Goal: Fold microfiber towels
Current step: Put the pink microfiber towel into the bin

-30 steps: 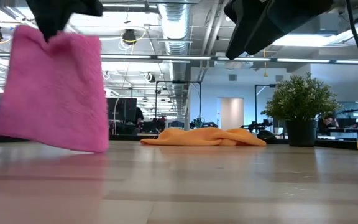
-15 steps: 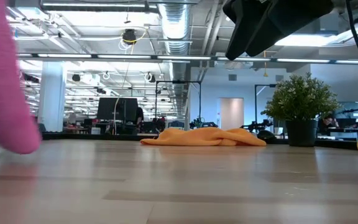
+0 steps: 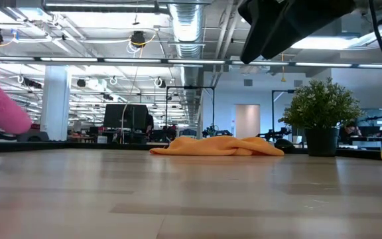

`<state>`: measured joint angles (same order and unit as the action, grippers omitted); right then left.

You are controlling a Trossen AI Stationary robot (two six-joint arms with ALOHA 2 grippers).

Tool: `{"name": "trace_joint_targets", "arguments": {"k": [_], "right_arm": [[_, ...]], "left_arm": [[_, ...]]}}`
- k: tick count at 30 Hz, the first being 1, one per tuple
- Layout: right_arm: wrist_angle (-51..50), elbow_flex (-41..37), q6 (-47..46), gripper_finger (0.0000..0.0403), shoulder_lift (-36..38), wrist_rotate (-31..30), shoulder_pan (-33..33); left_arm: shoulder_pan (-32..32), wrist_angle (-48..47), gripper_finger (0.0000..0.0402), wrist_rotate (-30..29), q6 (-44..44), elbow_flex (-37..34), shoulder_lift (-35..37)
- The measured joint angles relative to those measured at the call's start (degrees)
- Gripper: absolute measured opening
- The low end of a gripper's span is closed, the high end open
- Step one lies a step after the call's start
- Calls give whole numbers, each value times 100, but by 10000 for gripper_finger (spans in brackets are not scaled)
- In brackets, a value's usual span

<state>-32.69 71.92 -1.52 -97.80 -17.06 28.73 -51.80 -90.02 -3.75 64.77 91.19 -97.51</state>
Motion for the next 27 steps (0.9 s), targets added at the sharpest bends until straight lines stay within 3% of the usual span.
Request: {"name": "trace_joint_targets", "arguments": {"k": [6,15,21,27], "right_arm": [[172,0,-49,226,0,0,0],[473,0,-62,226,0,0,0],[552,0,-125,226,0,0,0],[566,0,-353,226,0,2,-37]], "left_arm": [[-522,626,0,157,780,-415,2],[-944,1794,0,293,1272,-1306,0],[-1113,2827,0,747,1460,-1660,0],[-1203,3711,0,517,1286,-1828,-15]]}}
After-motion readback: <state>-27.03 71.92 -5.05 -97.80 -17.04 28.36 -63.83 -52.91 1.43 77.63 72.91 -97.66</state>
